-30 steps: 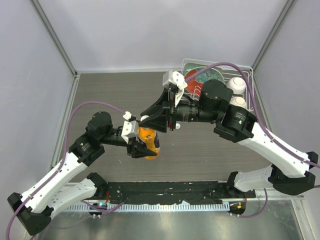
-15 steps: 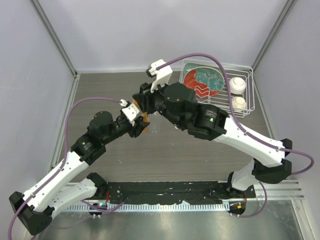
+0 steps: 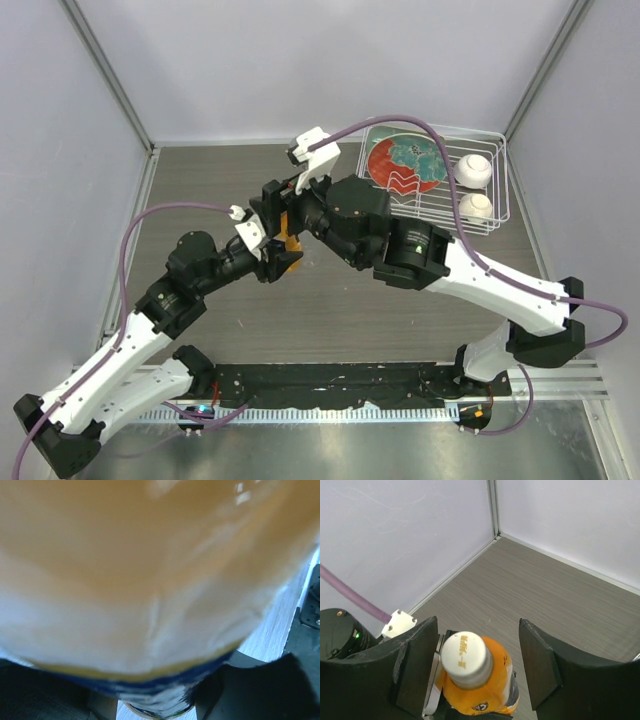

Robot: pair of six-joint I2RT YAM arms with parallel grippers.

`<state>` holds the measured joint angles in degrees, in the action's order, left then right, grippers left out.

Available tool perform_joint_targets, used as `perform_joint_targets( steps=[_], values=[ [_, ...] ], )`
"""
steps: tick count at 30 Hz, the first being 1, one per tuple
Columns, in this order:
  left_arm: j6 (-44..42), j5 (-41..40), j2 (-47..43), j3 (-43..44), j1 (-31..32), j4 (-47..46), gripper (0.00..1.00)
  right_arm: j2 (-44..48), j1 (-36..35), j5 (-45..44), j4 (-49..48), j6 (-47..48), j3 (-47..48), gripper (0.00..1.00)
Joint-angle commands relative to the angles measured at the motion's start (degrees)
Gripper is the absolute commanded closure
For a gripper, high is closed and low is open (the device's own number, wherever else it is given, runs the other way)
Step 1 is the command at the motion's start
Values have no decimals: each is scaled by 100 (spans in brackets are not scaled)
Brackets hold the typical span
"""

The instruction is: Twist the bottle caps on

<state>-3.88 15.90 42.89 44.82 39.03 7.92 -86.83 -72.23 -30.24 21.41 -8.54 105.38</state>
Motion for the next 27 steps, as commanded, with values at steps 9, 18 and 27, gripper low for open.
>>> perform_joint_targets(
  steps=[9, 18, 27],
  values=[
    [335, 554, 35, -26, 26, -687, 100, 860, 24, 642, -462, 27, -791, 50],
    [-33, 1334, -53, 79, 26, -75, 93, 711, 147, 1002, -445, 150, -721, 80],
    [-586, 802, -1036, 220, 26, 1824, 0, -62, 253, 1064, -190, 712, 52, 99]
  ],
)
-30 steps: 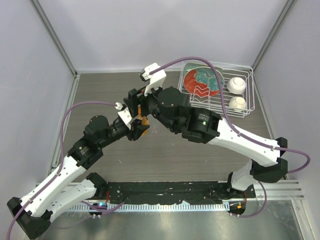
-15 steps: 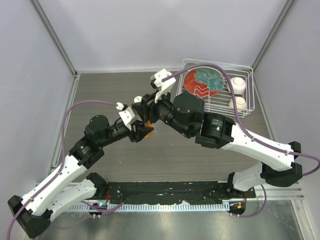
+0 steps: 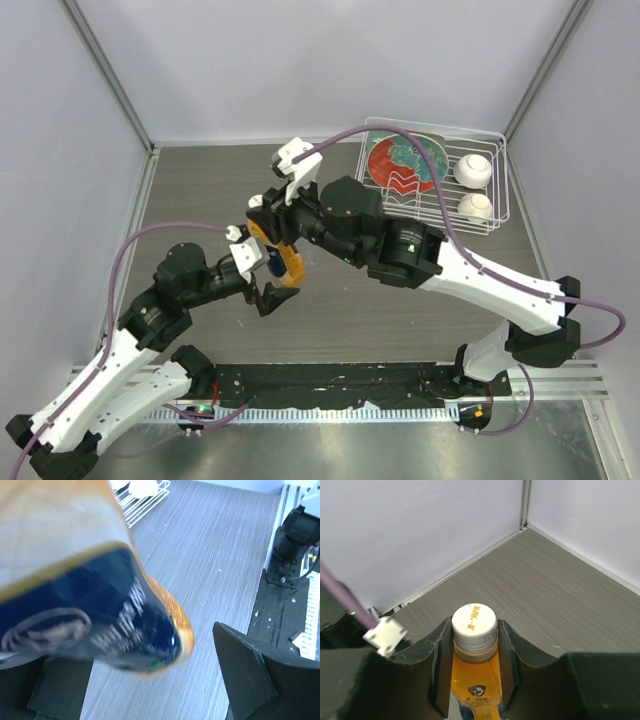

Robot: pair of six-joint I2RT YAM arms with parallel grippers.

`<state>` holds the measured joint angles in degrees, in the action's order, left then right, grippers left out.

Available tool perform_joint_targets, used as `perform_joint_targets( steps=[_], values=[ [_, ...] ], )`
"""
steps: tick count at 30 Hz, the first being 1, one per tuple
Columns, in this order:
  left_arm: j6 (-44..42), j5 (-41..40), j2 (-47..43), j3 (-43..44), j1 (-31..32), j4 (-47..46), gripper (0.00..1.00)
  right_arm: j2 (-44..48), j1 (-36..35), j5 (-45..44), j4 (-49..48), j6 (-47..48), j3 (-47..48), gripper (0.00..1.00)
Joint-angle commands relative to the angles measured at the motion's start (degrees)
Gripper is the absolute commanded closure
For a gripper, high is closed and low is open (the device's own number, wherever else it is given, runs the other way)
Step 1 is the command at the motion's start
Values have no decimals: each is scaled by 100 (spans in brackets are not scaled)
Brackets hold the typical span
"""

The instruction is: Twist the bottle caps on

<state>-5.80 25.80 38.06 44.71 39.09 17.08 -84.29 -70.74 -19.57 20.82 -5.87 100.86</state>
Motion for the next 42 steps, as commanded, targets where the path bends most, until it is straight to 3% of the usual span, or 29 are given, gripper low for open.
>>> perform_joint_targets(
  steps=[1, 5, 8, 13, 16, 23, 28, 37, 42],
  values=[
    [-447, -372, -902, 249, 20, 1033, 0, -481, 130, -11, -131, 464, 575, 99],
    [-474, -1828, -1915, 406, 20, 1394, 1, -948, 420, 173, -192, 464, 996, 99],
    [-466, -2411, -2442, 844, 20, 1657, 0, -1517, 578, 392, -507, 403, 1285, 99],
    [-474, -3483, -2392, 1864, 20, 2325, 0, -2801, 605, 674, -745, 429, 2358, 99],
    [-518, -4222, -2146, 2576, 37, 2677, 0, -3400, 614, 762, -1420, 490, 2579, 99],
    [-404, -4417, -2110, 2903, 160, 3134, 0, -4376, 632, 841, -3099, 517, 2606, 99],
    [-71, -4374, -2031, 2894, 160, 3170, 0, -4412, 632, 613, -4732, 412, 1457, 99],
    [-9, -4312, -1917, 2842, 160, 3117, 0, -4394, 632, 217, -6018, 227, 243, 99],
    [27, -4294, -1855, 2833, 160, 3073, 0, -4420, 623, 129, -6072, 139, -13, 99]
  ],
)
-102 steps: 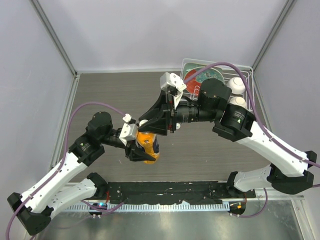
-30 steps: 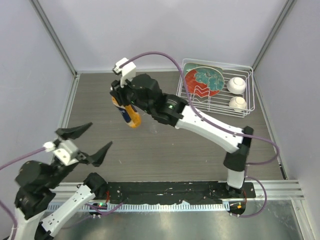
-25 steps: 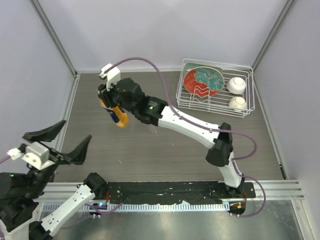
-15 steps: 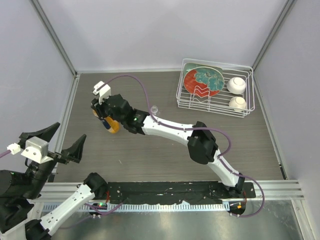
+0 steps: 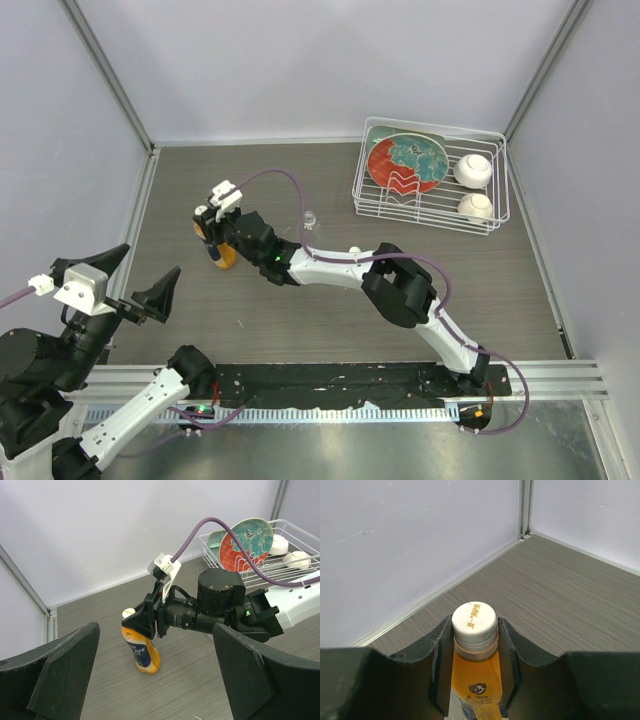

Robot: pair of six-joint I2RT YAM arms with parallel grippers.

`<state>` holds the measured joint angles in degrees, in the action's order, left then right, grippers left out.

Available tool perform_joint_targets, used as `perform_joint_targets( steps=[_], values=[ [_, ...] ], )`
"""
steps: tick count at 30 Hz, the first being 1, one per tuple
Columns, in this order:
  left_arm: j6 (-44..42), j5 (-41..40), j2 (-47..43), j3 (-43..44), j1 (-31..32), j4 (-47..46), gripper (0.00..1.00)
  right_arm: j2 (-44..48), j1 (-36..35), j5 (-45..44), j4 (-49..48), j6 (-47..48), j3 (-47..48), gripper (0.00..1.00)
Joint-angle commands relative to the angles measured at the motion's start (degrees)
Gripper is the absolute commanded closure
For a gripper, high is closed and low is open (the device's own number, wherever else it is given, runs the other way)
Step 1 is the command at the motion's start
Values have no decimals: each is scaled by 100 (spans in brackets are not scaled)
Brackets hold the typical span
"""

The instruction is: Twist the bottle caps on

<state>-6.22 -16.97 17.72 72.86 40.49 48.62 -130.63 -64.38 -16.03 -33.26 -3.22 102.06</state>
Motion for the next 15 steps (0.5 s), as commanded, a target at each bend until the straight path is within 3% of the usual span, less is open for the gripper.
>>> perform_joint_targets(
  steps=[1, 3, 6, 10, 15],
  values=[
    [68, -17, 180, 18, 20, -98, 0, 222, -13, -216, -665, -143, -203, 99],
    [42, -25, 197, 18, 12, -98, 0, 222, -22, -199, -630, -143, -248, 99],
    [33, -25, 215, -9, 12, -133, 0, 248, -31, -181, -515, -161, -266, 90],
    [24, -25, 241, -17, 3, -177, 0, 275, -31, -190, -331, -161, -248, 64],
    [7, -25, 241, 0, -15, -186, 0, 319, -31, -190, -173, -170, -204, 48]
  ],
)
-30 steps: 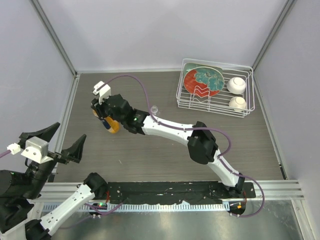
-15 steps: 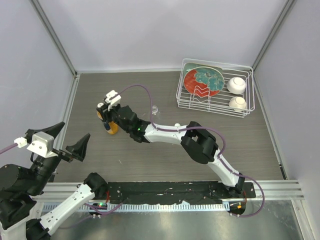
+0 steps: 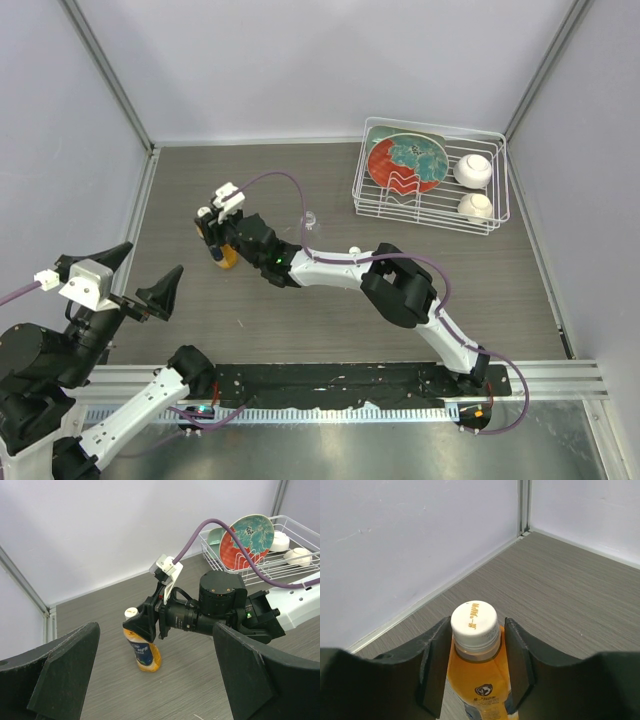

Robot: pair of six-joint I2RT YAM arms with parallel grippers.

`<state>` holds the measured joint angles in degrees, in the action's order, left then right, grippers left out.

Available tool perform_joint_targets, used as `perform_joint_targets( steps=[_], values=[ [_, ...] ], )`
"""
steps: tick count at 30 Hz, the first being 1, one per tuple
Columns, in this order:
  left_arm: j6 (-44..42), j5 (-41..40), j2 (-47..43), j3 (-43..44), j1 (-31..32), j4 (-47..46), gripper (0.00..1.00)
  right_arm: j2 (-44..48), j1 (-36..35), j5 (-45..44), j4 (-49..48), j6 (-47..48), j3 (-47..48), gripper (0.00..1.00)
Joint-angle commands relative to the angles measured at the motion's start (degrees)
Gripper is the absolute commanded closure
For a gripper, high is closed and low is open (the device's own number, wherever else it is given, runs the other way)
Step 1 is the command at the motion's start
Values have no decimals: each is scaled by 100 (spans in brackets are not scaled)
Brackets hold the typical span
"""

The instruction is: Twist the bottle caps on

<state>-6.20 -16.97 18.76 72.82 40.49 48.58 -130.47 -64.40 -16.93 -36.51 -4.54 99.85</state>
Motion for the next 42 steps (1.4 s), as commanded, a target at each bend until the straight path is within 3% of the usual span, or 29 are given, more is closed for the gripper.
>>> perform_joint_targets(
  steps=[1, 7, 17, 25, 29, 35, 37, 39, 40, 41, 42],
  values=[
    [22, -25, 145, 13, -15, -191, 0, 295, -29, -83, 197, -30, 43, 44],
    [31, -17, 119, 13, -41, -200, 0, 330, -29, -39, 425, 5, 218, 34],
    [22, 1, 128, 66, -59, -200, 0, 479, -29, 58, 619, 84, 359, 25],
    [-4, -8, 294, 189, -59, -173, 0, 821, -29, 356, 1619, 260, 807, 13],
    [-40, 71, 653, 461, -59, -94, 0, 1426, -20, 305, 2121, 313, 711, 7],
    [-215, 326, 1540, 1015, -59, 230, 0, 2981, 6, -345, 2482, 279, -360, 4],
    [-268, 580, 1857, 1120, -59, 494, 0, 3825, 50, -617, 2701, 147, -799, 7],
    [-355, 1000, 2367, 1226, -59, 600, 0, 4683, 138, -1066, 3122, -65, -1177, 23],
    [-391, 1212, 2578, 1261, -59, 609, 0, 4959, 147, -1250, 3280, -109, -1301, 31],
    [-417, 1379, 2771, 1340, -59, 557, 0, 5214, 165, -1669, 3595, -152, -1432, 50],
    [-435, 1563, 3234, 1401, -59, 530, 0, 5747, 173, -1847, 3781, -240, -1712, 60]
  ],
)
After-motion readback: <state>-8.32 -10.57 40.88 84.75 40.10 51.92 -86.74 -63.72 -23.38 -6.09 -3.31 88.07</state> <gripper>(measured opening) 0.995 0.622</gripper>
